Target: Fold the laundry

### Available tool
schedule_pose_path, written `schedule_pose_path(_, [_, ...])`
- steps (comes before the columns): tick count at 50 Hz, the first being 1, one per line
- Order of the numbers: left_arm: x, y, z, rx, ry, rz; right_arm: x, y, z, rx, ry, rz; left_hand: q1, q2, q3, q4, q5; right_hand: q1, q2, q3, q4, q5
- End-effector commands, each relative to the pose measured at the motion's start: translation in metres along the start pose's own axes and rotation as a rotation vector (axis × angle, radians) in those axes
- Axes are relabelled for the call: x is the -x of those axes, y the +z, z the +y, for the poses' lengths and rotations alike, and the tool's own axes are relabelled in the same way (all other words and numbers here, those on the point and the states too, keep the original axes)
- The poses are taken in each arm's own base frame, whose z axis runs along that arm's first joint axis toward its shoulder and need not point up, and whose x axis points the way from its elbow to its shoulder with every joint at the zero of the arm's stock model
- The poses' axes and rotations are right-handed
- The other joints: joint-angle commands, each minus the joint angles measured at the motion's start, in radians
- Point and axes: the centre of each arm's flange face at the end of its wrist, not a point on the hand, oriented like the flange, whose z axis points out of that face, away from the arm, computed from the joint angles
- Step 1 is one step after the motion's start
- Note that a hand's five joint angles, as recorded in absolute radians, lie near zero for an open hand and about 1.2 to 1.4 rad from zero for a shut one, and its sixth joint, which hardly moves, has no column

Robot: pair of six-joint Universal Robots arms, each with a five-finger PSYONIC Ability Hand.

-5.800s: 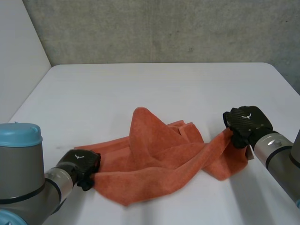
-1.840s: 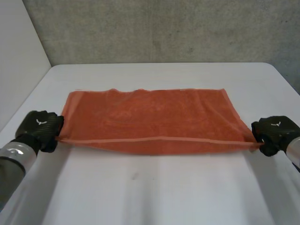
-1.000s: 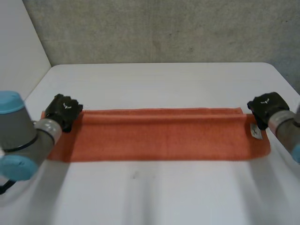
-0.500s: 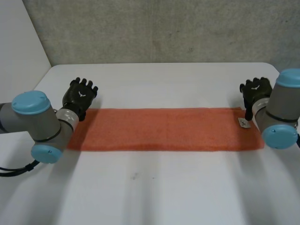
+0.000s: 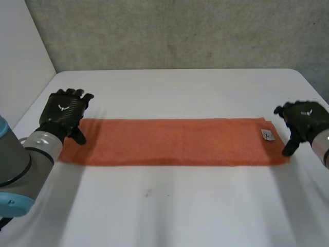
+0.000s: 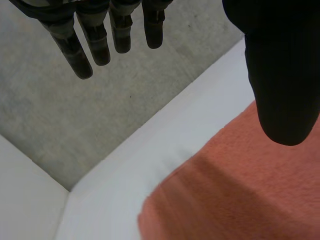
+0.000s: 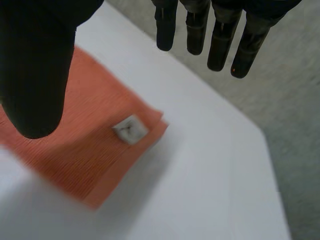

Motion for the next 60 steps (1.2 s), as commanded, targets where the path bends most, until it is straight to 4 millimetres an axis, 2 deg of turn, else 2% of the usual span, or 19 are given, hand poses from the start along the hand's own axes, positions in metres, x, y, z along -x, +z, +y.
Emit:
schedule_pose_path(1, [0.001,-0.001,0.011,0.029,-0.066,-0.025,0.002,0.013,0.037,0.05,0.037,-0.05,-0.026,-0.028,-0.041,-0.03,-0.049,0.334,0.316,0.326,0.308,0.302])
schedule_pose_path(7, [-0.001,-0.004,0.015,0.05,-0.073,-0.042,0.0,0.028,0.052,0.049,0.025,-0.035,-0.026,-0.028,-0.041,-0.03,-0.049,0.489,0.471,0.481,0.463,0.458])
schedule_pose_path(11, [-0.004,-0.005,0.015,0.052,-0.074,-0.033,-0.008,0.031,0.057,0.057,0.035,-0.022,-0.026,-0.028,-0.041,-0.03,-0.049,0.516,0.498,0.508,0.49,0.484])
schedule_pose_path(31, [-0.006,-0.006,0.016,0.055,-0.074,-0.023,-0.002,0.037,0.068,0.088,0.047,-0.045,-0.026,-0.028,-0.041,-0.03,-0.049,0.539,0.522,0.531,0.513,0.508])
schedule_pose_path(34, [-0.006,-0.006,0.016,0.055,-0.074,-0.023,-0.003,0.039,0.069,0.089,0.049,-0.043,-0.026,-0.028,-0.041,-0.03,-0.049,0.931,0.914,0.923,0.905,0.9])
schedule_pose_path(35, [-0.006,-0.006,0.016,0.055,-0.074,-0.023,-0.004,0.04,0.068,0.085,0.047,-0.041,-0.026,-0.028,-0.041,-0.03,-0.049,1.142,1.124,1.134,1.116,1.111])
schedule_pose_path(39, [-0.006,-0.006,0.016,0.056,-0.074,-0.025,-0.009,0.042,0.067,0.086,0.045,-0.018,-0.026,-0.028,-0.041,-0.03,-0.049,1.181,1.164,1.173,1.155,1.15])
schedule_pose_path(42, [-0.006,-0.006,0.016,0.056,-0.074,-0.026,-0.022,0.046,0.066,0.087,0.044,0.038,-0.026,-0.028,-0.041,-0.03,-0.049,1.181,1.164,1.173,1.155,1.15])
schedule_pose_path(46, [-0.006,-0.007,0.017,0.059,-0.075,-0.025,-0.061,0.05,0.068,0.115,0.041,0.2,-0.026,-0.028,-0.041,-0.03,-0.049,1.181,1.164,1.173,1.155,1.15])
schedule_pose_path(47, [-0.006,-0.007,0.018,0.061,-0.075,-0.026,-0.079,0.052,0.069,0.121,0.034,0.265,-0.026,-0.028,-0.041,-0.03,-0.049,1.181,1.164,1.173,1.155,1.15])
schedule_pose_path(50, [-0.006,-0.008,0.018,0.062,-0.075,-0.026,-0.105,0.055,0.072,0.136,0.01,0.343,-0.026,-0.028,-0.041,-0.03,-0.049,1.181,1.164,1.173,1.155,1.15])
schedule_pose_path(51, [-0.006,-0.008,0.018,0.062,-0.075,-0.026,-0.122,0.056,0.074,0.148,-0.018,0.384,-0.026,-0.028,-0.041,-0.03,-0.049,1.181,1.164,1.173,1.155,1.15])
schedule_pose_path(55, [-0.006,-0.008,0.018,0.064,-0.075,-0.025,-0.152,0.056,0.075,0.169,-0.118,0.455,-0.026,-0.028,-0.041,-0.03,-0.049,1.181,1.164,1.173,1.155,1.15])
schedule_pose_path(60, [-0.006,-0.008,0.019,0.065,-0.076,-0.024,-0.154,0.061,0.075,0.171,-0.177,0.445,-0.026,-0.028,-0.041,-0.03,-0.049,1.181,1.164,1.173,1.155,1.15])
